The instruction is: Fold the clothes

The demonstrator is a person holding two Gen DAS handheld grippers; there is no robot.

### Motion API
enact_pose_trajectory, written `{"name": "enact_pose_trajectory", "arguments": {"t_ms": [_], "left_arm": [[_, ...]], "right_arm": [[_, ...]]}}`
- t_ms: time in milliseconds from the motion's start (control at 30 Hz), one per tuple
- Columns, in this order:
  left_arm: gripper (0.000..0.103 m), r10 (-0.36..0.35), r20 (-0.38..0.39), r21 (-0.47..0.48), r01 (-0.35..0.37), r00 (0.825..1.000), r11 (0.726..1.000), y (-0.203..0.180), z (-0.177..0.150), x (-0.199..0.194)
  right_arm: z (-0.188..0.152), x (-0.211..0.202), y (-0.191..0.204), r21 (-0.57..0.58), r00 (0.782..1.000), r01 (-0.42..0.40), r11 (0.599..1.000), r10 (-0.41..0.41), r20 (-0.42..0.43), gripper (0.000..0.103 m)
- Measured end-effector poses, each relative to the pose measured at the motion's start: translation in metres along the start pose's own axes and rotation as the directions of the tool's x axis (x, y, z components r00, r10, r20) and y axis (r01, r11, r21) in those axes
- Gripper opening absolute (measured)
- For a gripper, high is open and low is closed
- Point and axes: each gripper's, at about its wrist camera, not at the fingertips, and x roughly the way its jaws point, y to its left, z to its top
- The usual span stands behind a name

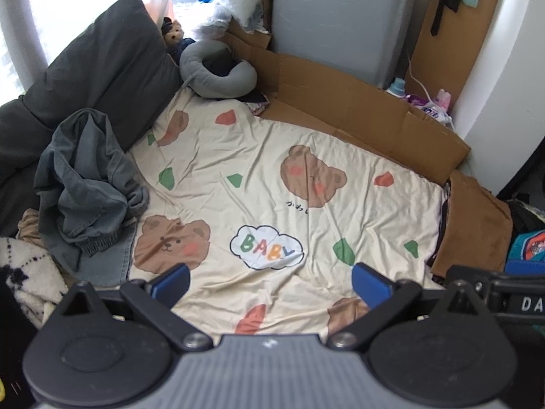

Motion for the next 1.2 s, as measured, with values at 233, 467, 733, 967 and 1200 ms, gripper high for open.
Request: {"name": "enact_pose_trajectory", "arguments": {"t_ms": [233,467,733,967,1200], "left_arm": [[0.102,0.0,0.015,0.019,0.0,1.0,1.0,0.006,0.011,-0.009],[0.102,0.012,0.029,0.023,-0.013,1.0,1.0,0.021,0.022,-0.019],[0.102,0.033,0.033,-0.003,-0.033,0.999,0.999,0.052,0.026,-0.035],[0.102,0.087,0.058,-0.059,-0.083,0.995,0.995,0.084,0.028,-0.048],[0.102,0.141,0.067,-0.104,-0.133,0.988,0.986,0.119,0.033,-0.059]], "right_arm": [[0.011,-0.003,-0.006,0.017,1.0,0.015,1.0,-0.015,-0.001,0.102],[0.032,-0.018,-0.002,0.004,1.0,0.008,1.0,-0.008,0.024,0.102],[0.046,-0.037,0.013,-0.015,0.998,-0.029,0.999,0.03,0.046,0.102],[0.058,-0.045,0.033,-0.06,0.995,-0.072,0.996,0.076,0.065,0.102],[0.068,-0.036,0.043,-0.062,0.991,-0.109,0.992,0.113,0.071,0.102]]}}
